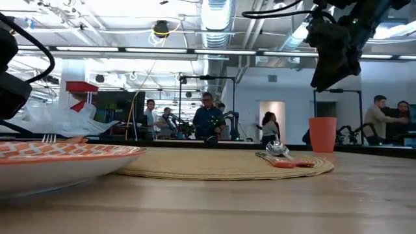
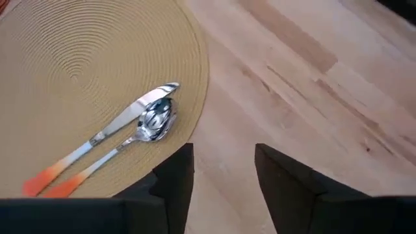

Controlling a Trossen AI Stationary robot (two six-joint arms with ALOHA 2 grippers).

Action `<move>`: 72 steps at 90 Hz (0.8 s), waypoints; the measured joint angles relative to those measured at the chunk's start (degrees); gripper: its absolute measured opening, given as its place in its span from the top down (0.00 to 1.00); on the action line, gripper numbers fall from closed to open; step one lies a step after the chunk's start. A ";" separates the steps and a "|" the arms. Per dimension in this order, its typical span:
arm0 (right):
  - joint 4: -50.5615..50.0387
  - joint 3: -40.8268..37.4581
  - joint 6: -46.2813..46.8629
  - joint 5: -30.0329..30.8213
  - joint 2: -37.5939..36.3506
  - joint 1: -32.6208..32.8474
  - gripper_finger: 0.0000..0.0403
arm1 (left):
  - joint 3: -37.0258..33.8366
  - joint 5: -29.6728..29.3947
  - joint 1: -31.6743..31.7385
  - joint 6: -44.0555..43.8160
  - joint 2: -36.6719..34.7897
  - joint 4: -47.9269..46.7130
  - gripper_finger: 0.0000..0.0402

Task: Set table place
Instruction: Put the orange plate on the placemat to the left of the table knife

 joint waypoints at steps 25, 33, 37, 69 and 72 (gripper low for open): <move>-0.48 -0.02 -0.61 0.11 0.00 0.00 0.71 | 4.44 -6.97 -0.95 -4.08 0.09 3.71 0.99; -0.60 -0.02 -0.63 0.11 0.00 0.00 0.71 | 6.08 -8.78 -0.95 -4.00 0.21 3.37 0.99; -0.77 -0.02 -0.66 0.11 0.00 0.00 0.71 | 6.76 -10.52 -0.95 -4.03 0.29 3.29 0.99; -0.81 -0.02 -1.34 0.11 0.00 0.00 0.71 | 10.01 -25.98 3.26 -2.64 0.11 3.29 1.00; -0.81 -0.02 -1.55 0.11 0.00 0.00 0.71 | 10.01 -25.96 4.64 -1.91 0.11 2.41 1.00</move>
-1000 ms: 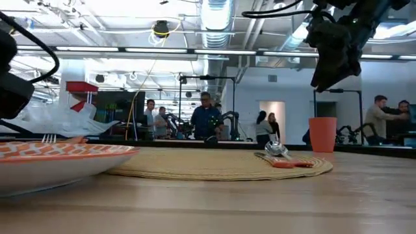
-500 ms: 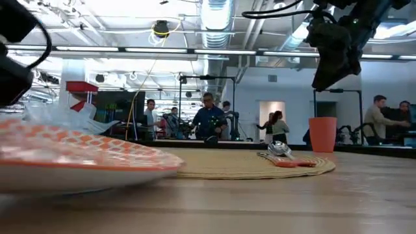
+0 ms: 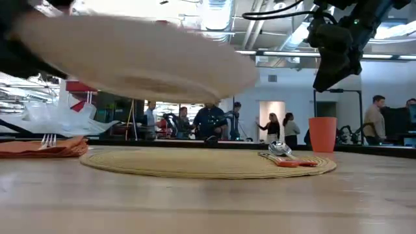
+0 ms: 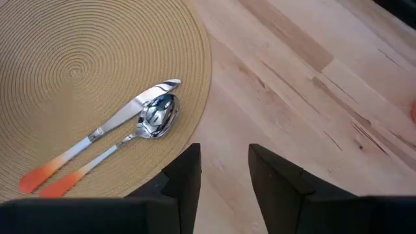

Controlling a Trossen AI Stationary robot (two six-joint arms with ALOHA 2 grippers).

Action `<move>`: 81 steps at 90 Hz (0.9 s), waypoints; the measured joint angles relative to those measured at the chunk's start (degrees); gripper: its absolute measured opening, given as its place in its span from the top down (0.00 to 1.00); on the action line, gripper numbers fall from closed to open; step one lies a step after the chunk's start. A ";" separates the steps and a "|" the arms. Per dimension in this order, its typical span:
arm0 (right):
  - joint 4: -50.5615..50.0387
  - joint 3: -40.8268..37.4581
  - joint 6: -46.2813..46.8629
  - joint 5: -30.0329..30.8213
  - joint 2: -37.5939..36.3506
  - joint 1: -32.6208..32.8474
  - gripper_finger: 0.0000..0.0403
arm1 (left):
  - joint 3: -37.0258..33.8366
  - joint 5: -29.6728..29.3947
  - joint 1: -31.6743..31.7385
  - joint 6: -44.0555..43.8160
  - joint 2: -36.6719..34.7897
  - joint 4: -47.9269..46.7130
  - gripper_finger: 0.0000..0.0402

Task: Set table place
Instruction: Put the orange plate on the placemat to the left of the table knife

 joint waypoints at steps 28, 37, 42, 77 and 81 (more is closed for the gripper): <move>0.00 0.00 -0.11 0.00 0.00 0.00 0.71 | -0.68 2.20 16.11 8.75 -0.01 -1.78 1.00; 0.00 0.00 -0.11 0.00 0.00 0.00 0.71 | -0.68 7.19 19.63 12.23 -0.02 -1.11 1.00; -0.02 0.00 -0.11 0.00 0.00 0.00 0.71 | -0.68 8.90 20.58 13.41 -0.02 -0.71 1.00; -0.02 0.00 -0.11 0.00 -0.02 0.00 0.71 | -0.66 13.63 24.93 18.23 0.04 1.36 1.00; -0.02 0.00 -0.11 0.00 -0.02 0.00 0.71 | -0.61 14.02 25.26 18.31 0.43 1.92 1.00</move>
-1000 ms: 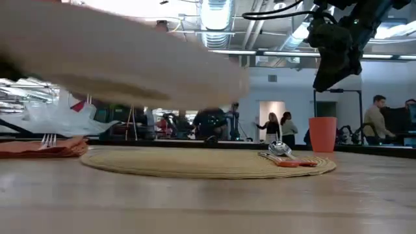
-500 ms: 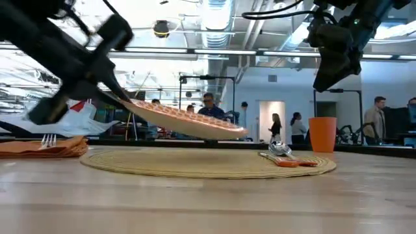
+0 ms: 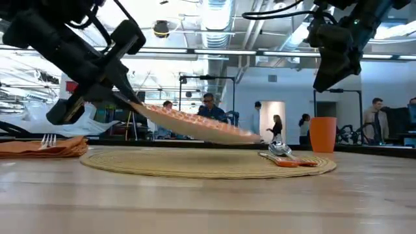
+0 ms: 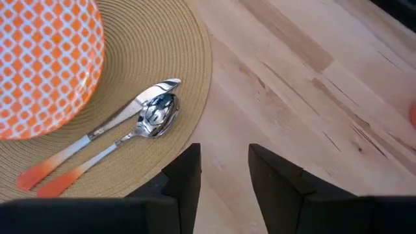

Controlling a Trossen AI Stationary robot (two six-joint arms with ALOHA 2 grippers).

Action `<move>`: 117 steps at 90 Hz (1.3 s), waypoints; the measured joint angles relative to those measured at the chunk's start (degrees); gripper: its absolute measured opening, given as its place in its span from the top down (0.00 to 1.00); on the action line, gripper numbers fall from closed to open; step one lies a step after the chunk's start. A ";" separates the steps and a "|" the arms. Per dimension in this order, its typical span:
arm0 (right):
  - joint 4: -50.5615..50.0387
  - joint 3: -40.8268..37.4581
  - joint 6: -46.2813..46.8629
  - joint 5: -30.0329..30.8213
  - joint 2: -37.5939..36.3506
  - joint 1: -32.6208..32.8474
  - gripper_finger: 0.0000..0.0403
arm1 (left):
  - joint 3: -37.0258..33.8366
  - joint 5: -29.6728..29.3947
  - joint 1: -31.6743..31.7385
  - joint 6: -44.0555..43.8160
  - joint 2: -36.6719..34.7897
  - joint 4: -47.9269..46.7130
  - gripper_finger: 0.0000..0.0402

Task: Set table place
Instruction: Put the orange plate on the placemat to the left of the table knife

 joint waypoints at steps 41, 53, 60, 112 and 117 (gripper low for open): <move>-0.25 0.00 0.07 -0.01 0.02 0.49 0.71 | 0.02 6.70 3.64 2.70 15.33 18.55 1.00; -0.24 0.00 0.07 -0.02 0.00 0.80 0.71 | -0.01 6.73 3.56 3.70 13.93 18.15 1.00; -0.28 0.00 0.06 -0.02 0.02 0.90 0.71 | 0.00 6.74 3.71 4.10 11.59 16.74 1.00; -0.13 0.00 0.04 1.51 0.01 0.85 0.71 | 0.13 7.38 3.97 2.85 2.04 -8.51 1.00; -0.11 0.00 0.07 1.49 0.00 0.90 0.71 | 0.13 7.38 3.97 3.01 2.09 -8.53 1.00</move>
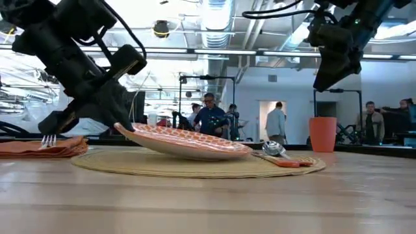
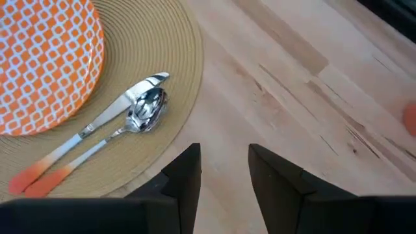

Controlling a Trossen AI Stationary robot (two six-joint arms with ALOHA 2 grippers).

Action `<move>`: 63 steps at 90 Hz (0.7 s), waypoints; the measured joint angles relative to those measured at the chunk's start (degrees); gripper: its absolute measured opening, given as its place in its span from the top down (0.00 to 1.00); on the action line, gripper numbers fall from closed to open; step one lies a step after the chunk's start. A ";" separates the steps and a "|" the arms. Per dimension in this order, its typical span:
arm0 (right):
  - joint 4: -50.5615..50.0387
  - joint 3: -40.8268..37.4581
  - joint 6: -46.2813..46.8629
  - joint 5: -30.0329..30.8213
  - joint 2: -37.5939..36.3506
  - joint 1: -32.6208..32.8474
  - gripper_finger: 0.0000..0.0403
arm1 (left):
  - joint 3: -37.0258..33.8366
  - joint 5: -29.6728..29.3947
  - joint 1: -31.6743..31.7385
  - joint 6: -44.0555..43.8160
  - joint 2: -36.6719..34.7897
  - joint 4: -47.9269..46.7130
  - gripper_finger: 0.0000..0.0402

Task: Set table place
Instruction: Put the orange plate on the placemat to the left of the table knife

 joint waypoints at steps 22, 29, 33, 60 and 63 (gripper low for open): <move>0.50 0.00 0.02 -0.02 0.01 -0.02 0.69 | -0.12 0.37 1.08 2.18 0.13 -2.46 0.92; 0.48 0.00 0.02 -0.02 0.02 -0.02 0.68 | -0.20 0.33 1.54 4.11 0.13 -2.29 0.85; 0.48 0.00 0.03 -0.04 0.02 -0.02 0.68 | -0.20 0.27 1.83 5.24 0.13 -2.12 0.82; 0.46 0.00 0.02 -0.26 0.00 -0.02 0.64 | -0.20 1.40 4.31 9.58 0.13 -1.82 0.62; 0.46 0.00 0.02 -0.26 0.00 -0.02 0.64 | -0.20 1.84 4.65 9.95 0.13 -1.93 0.61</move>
